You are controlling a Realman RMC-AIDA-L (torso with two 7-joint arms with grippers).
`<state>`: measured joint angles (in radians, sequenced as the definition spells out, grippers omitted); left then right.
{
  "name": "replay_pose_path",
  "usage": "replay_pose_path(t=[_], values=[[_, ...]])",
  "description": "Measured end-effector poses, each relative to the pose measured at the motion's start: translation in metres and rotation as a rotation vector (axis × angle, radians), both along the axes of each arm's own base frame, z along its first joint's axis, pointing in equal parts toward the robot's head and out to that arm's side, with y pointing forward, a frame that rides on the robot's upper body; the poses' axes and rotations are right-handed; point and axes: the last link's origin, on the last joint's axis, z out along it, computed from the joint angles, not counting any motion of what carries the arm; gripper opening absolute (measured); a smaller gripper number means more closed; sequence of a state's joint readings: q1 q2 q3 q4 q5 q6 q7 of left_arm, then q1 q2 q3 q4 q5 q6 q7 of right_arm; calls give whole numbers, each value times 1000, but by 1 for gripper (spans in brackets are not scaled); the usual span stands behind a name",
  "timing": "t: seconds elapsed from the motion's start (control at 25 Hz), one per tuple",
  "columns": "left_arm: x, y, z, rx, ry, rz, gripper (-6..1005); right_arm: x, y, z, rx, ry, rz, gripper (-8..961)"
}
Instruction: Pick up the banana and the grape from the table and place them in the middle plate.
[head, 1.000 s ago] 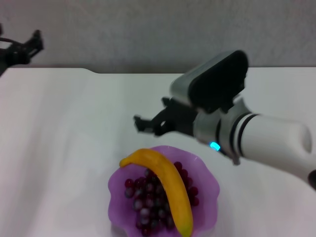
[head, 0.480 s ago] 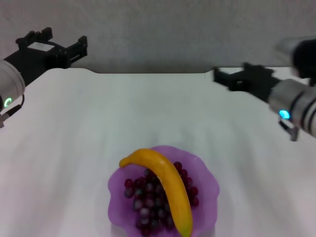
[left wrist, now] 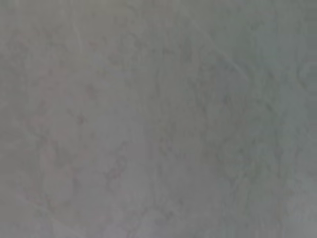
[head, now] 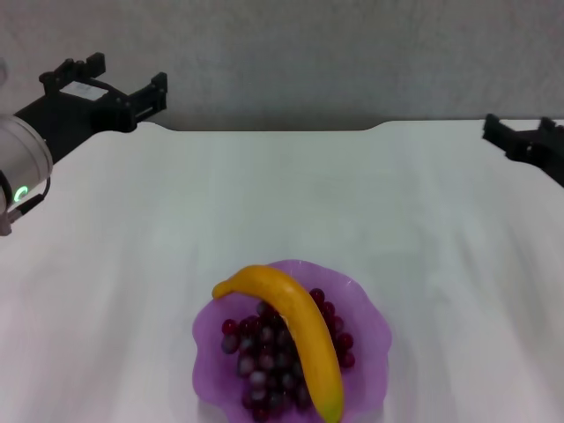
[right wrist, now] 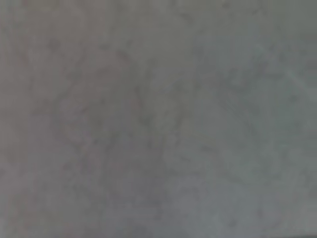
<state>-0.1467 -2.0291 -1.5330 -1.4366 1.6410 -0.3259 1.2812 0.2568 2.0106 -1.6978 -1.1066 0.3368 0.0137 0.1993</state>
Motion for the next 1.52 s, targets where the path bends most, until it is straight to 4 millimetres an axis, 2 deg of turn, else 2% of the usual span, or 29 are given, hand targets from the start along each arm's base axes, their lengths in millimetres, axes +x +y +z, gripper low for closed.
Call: replay_pose_path(t=[0.16,0.44,0.64,0.84,1.2,1.52], values=[[-2,-2,-8,-11,49,-20,878,12,-9,1,79,40,43,866],[-15,-1,-20,-21,91,-11,877,12,-13,-4,90,62,71,866],[-30,6,-18,-30,-19,41,877,11,-12,-6,80,59,75,866],[-47,6,-7,-21,-118,26,878,9,-12,-7,75,56,84,866],[-47,-1,-3,12,-32,-46,877,8,-13,-8,75,51,90,866],[-46,-9,2,46,-100,-116,878,7,-13,-10,71,51,93,866]])
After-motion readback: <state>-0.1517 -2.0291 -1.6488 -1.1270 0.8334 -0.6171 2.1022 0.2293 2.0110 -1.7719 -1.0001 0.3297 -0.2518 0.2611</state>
